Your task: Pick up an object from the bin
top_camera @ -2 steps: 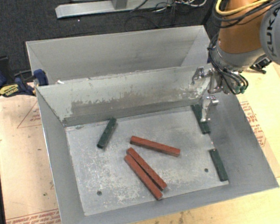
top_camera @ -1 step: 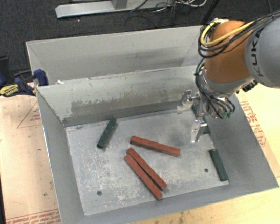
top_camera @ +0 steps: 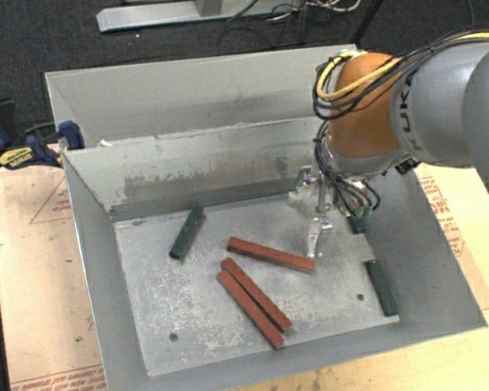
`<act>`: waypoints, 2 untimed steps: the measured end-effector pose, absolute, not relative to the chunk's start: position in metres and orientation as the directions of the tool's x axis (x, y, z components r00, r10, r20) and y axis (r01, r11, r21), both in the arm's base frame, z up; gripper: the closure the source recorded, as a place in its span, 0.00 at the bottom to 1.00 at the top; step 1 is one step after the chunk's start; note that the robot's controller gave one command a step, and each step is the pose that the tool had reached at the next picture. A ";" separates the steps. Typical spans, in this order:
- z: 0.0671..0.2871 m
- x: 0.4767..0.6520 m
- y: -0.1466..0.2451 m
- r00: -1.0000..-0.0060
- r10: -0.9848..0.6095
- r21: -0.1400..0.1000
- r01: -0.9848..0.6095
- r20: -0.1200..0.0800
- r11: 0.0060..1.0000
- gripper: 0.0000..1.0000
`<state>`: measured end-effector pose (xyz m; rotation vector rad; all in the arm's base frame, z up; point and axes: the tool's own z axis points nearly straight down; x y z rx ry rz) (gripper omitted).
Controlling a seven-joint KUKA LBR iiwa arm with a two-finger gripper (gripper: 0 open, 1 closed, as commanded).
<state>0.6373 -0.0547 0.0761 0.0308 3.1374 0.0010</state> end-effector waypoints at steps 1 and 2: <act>0.078 0.641 -0.052 -0.998 -0.062 -0.003 -0.062 -0.016 0.998 0.00; 0.080 0.600 -0.033 -0.997 -0.080 -0.003 -0.080 -0.019 0.997 0.00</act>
Offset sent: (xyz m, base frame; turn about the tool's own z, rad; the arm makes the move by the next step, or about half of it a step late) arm -0.0687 0.0368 0.0036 -0.1142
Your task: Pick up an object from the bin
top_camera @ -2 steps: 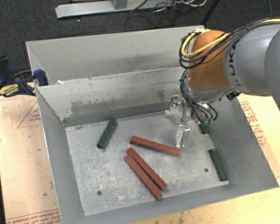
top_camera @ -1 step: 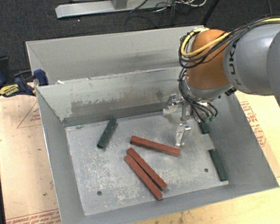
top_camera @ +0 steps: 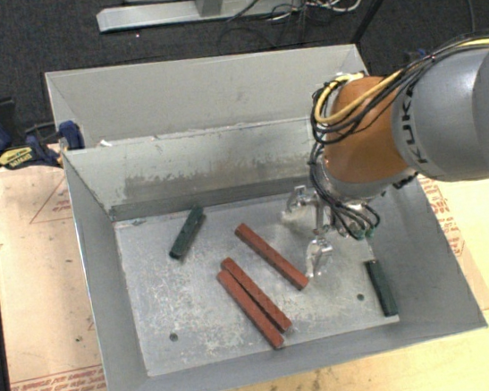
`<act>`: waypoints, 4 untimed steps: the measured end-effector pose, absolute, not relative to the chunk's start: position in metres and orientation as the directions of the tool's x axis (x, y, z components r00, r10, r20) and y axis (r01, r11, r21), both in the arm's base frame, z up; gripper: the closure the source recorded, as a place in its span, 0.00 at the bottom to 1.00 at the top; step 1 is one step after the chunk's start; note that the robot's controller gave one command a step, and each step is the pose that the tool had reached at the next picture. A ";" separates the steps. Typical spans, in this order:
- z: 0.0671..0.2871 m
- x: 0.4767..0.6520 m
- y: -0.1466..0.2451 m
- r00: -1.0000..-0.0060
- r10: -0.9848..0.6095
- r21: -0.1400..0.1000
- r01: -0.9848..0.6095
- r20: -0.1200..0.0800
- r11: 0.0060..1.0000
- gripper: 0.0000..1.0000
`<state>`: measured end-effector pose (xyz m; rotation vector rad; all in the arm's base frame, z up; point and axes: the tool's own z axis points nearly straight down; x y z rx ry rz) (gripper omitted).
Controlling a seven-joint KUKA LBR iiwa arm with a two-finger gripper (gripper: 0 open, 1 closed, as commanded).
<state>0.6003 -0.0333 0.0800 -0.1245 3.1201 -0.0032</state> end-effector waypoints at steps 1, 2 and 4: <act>0.080 0.567 -0.022 -0.994 -0.112 -0.002 -0.112 -0.021 0.994 0.00; 0.081 0.582 0.008 -0.994 0.111 0.002 0.111 -0.014 0.994 1.00; 0.079 0.582 0.009 -0.994 0.111 0.003 0.111 -0.018 0.994 0.00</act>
Offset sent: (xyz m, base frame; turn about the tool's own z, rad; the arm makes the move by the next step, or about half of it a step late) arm -0.0242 0.0413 -0.0081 0.1930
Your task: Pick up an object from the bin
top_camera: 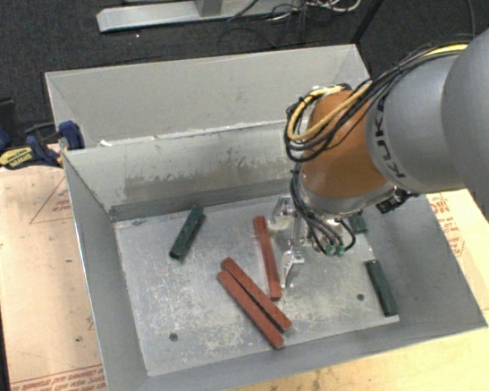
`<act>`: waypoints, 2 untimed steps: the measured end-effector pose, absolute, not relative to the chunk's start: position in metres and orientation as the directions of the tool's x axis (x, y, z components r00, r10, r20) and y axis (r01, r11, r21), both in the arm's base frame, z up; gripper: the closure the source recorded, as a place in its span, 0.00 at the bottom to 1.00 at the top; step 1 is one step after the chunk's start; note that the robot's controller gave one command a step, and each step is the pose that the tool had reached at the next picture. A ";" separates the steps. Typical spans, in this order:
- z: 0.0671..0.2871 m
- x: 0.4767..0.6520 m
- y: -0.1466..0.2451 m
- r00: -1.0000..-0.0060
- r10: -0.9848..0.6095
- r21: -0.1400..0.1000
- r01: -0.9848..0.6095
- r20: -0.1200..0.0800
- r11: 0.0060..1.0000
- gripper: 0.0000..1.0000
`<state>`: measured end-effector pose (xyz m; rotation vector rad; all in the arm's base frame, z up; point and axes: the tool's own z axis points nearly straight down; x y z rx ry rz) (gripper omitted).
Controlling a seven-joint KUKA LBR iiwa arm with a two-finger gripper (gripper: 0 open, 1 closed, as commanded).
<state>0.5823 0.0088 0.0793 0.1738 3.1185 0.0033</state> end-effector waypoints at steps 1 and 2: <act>0.084 0.542 0.045 -0.998 0.066 -0.001 0.066 -0.008 0.998 0.00; 0.080 0.578 0.084 -0.995 0.098 0.000 0.098 -0.005 0.995 1.00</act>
Offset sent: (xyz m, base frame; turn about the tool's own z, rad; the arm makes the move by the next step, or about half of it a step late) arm -0.0095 0.0761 -0.0093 -0.0114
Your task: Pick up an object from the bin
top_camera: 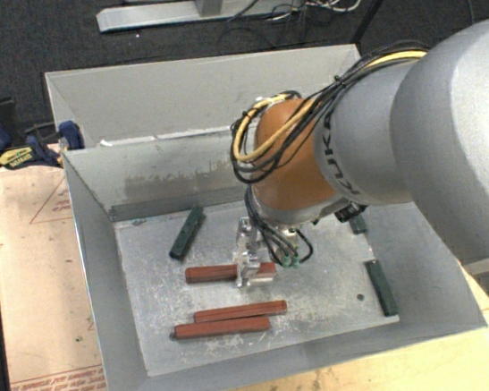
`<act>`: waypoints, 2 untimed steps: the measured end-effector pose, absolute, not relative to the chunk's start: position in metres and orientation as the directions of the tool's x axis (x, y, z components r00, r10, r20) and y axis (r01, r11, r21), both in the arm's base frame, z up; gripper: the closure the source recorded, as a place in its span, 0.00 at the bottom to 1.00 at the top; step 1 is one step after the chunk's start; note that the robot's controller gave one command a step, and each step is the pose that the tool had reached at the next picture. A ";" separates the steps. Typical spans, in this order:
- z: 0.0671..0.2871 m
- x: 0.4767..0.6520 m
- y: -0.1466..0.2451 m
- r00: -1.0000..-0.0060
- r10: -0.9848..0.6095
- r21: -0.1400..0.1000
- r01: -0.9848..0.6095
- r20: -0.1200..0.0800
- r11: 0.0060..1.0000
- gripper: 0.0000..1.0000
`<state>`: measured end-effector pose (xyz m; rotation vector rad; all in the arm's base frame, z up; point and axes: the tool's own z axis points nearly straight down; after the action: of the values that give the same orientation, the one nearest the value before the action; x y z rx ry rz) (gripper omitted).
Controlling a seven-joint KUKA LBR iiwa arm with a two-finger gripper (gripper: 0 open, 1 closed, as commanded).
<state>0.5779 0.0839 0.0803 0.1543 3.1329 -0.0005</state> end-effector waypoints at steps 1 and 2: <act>0.080 0.578 0.084 -0.995 0.098 0.000 0.098 -0.006 0.995 1.00; 0.114 0.584 0.077 -0.995 0.102 0.000 0.102 0.003 0.995 1.00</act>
Offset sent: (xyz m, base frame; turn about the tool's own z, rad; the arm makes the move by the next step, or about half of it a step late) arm 0.0188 -0.0162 0.0827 0.0069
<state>0.5838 0.0771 0.1141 0.1608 3.1406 0.0004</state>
